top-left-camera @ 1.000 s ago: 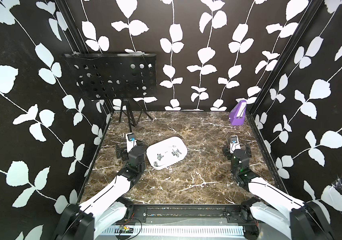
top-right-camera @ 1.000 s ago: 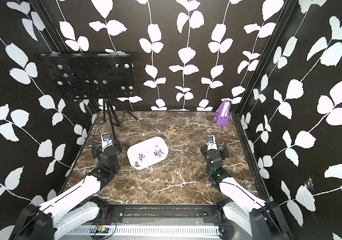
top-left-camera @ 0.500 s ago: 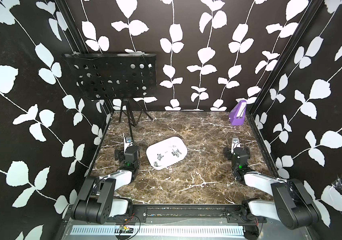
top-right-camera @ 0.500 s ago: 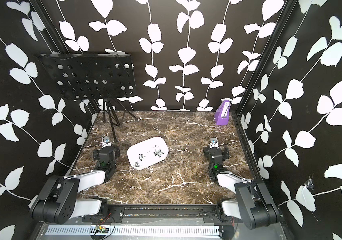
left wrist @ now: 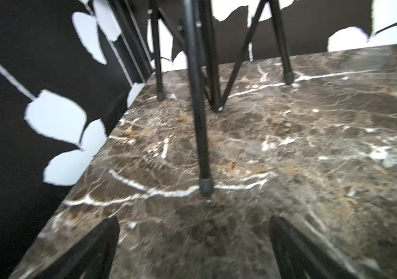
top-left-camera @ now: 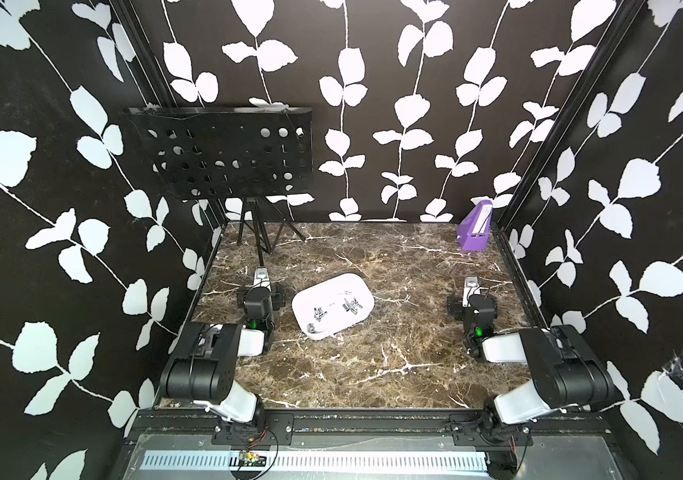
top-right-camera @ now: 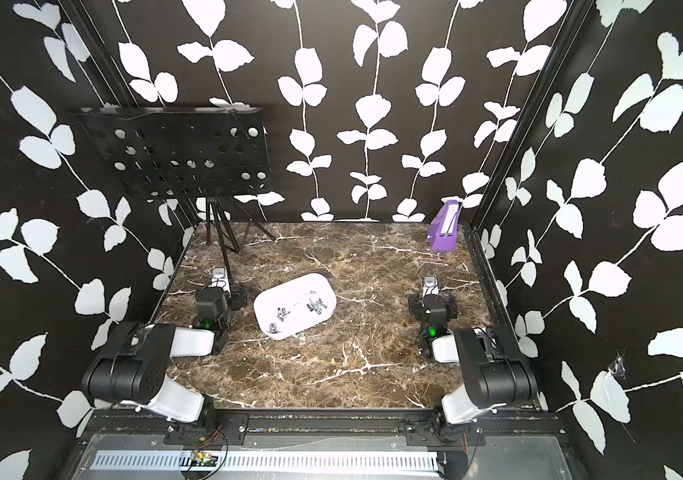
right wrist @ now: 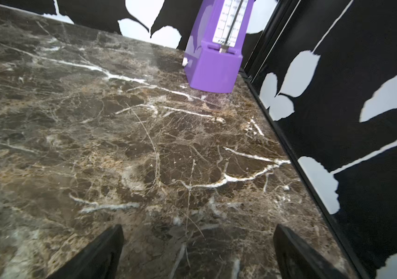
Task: Put the socket on the desktop into the storage box
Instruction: Reset both arms
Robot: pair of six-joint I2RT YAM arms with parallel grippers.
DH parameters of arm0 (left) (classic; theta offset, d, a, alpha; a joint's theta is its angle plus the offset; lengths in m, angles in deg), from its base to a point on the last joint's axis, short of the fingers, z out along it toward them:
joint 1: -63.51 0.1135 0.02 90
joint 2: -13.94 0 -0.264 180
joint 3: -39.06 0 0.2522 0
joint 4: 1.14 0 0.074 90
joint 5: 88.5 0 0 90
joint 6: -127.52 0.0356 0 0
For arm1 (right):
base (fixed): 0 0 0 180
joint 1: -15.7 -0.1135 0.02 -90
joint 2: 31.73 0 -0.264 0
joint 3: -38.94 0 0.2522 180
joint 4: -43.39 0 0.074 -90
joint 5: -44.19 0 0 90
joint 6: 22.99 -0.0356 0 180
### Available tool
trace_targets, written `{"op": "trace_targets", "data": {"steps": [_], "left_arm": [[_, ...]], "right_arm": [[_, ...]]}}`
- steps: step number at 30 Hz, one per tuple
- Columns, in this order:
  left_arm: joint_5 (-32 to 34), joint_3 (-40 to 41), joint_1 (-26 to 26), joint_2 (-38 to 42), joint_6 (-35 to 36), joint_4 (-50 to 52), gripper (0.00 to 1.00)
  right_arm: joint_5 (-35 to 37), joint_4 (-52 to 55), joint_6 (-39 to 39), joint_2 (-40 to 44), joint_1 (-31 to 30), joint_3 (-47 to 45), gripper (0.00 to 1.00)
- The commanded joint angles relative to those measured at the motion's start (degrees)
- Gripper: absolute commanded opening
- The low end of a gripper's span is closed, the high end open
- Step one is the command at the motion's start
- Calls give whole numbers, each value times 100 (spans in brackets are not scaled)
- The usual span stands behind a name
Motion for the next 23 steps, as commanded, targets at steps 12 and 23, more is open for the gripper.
{"op": "trace_targets", "data": {"steps": [12, 23], "left_arm": [[-176, -88, 59, 82, 11, 22, 99], [-161, -80, 56, 55, 20, -24, 99]], "right_arm": [[297, 3, -462, 51, 165, 325, 99], [301, 0, -451, 50, 165, 317, 99]]}}
